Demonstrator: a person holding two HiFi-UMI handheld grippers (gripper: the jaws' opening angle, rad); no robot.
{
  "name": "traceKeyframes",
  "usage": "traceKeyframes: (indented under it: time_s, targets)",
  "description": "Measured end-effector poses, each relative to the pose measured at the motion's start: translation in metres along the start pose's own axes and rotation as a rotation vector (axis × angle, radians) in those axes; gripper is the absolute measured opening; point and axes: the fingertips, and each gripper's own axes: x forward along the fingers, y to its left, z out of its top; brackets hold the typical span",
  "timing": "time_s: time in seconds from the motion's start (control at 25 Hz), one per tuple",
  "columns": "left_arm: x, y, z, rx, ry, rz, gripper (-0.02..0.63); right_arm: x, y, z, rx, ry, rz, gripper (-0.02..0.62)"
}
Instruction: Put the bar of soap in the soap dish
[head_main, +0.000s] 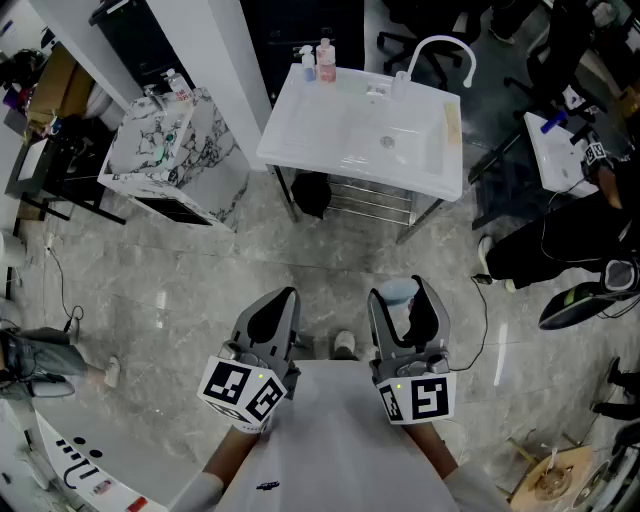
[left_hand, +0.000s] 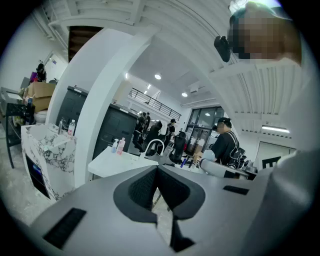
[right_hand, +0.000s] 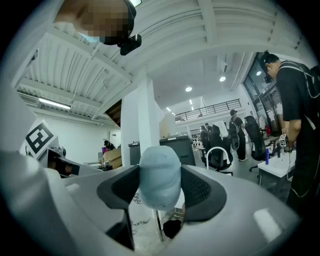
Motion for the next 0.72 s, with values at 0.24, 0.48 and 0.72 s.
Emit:
traceKeyframes:
  time_s: [0.24, 0.48, 0.72]
  targets:
    - [0.005, -0.012, -0.014, -0.019, -0.008, 0.04, 0.0, -0.013, -0.02, -0.006, 0.024, 0.005, 0.02, 0.273]
    - [0.005, -0.037, -0.023, -0.026, -0.023, 0.047, 0.0, -0.032, -0.032, 0.005, 0.018, -0.025, 0.055, 0.272]
    - [0.001, -0.056, -0.027, -0.01, -0.028, 0.05, 0.0, -0.045, -0.047, 0.014, 0.01, -0.058, 0.054, 0.272]
